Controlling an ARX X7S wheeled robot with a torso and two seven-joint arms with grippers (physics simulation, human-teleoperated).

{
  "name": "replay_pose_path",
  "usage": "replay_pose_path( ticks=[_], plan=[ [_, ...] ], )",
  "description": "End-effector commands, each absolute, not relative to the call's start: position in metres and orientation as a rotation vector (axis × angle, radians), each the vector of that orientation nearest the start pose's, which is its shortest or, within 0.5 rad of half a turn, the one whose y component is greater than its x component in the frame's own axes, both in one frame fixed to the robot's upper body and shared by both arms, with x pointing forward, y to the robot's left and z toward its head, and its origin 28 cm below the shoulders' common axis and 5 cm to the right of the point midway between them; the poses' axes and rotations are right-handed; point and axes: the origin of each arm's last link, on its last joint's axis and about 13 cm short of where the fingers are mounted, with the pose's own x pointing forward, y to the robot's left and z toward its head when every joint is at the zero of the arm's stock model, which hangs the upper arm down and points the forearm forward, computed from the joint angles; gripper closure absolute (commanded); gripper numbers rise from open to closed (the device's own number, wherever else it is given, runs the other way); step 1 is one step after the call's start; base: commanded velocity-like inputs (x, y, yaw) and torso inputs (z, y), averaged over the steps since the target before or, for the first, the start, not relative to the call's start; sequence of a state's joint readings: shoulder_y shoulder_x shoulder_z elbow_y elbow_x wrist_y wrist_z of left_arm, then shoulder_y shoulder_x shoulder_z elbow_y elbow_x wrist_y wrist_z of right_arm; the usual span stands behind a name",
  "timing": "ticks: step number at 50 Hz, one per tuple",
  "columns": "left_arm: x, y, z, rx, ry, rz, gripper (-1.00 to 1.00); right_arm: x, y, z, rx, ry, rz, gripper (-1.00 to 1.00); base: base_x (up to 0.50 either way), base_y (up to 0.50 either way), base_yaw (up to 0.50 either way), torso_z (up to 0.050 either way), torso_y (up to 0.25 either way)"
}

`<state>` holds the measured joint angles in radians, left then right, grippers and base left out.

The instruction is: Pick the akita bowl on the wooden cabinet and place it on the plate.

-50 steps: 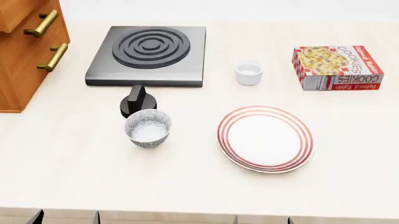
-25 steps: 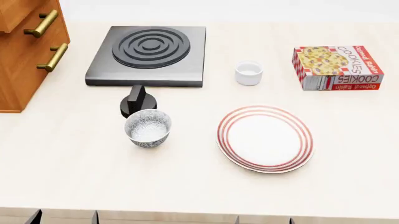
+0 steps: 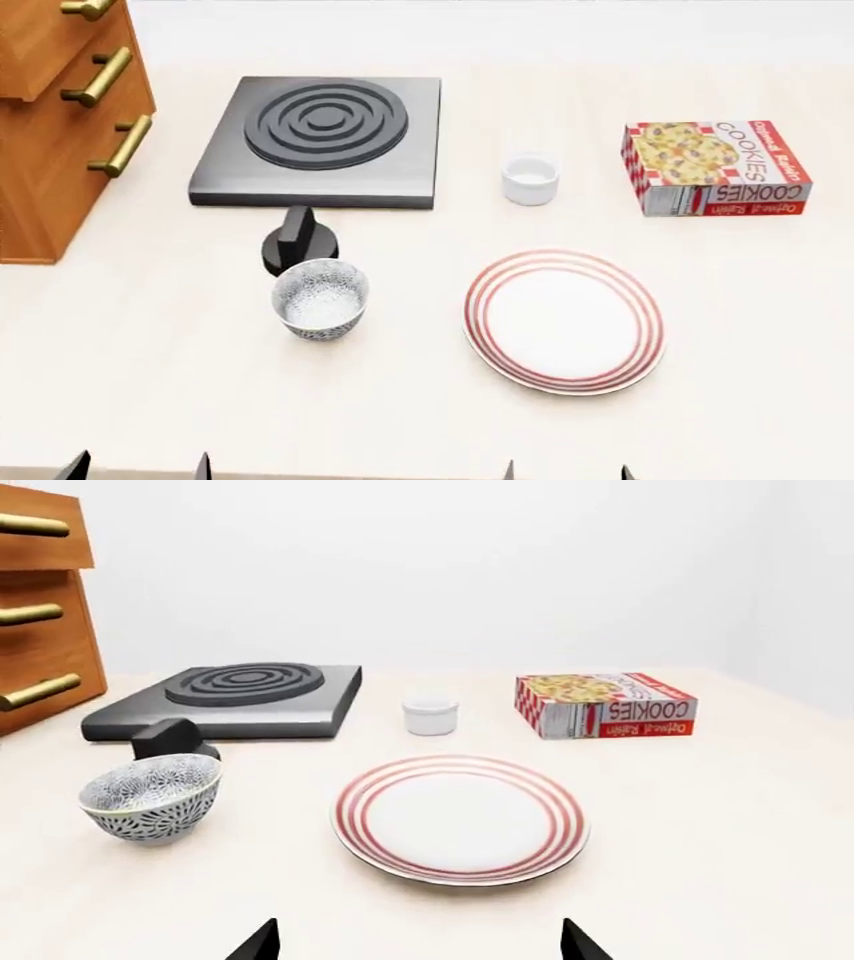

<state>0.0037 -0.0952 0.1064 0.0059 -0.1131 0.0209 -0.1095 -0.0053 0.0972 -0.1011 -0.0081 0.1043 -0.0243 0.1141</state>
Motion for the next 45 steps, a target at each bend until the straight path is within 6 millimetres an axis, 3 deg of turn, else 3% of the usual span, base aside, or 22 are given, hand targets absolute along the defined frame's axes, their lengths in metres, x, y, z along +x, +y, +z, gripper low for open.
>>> replay_pose_path(
  ticks=[1,19,45],
  plan=[
    [0.2082,0.2056,0.0138,-0.020,-0.008,0.006,-1.00,0.2086,-0.0987,0.0139,0.009,-0.016,-0.013,-1.00,0.00,0.00,0.00,0.050,0.027],
    [0.2087,0.2045,0.0135,0.007,-0.008,0.023,-1.00,0.2092,-0.0983,0.0140,-0.002,-0.015,-0.015,-1.00,0.00,0.02,0.00,0.044,0.021],
    [0.2104,0.2042,0.0132,0.009,-0.001,0.023,-1.00,0.2107,-0.0984,0.0144,-0.005,-0.013,-0.015,-1.00,0.00,0.50,0.00,0.000,0.000]
  ],
)
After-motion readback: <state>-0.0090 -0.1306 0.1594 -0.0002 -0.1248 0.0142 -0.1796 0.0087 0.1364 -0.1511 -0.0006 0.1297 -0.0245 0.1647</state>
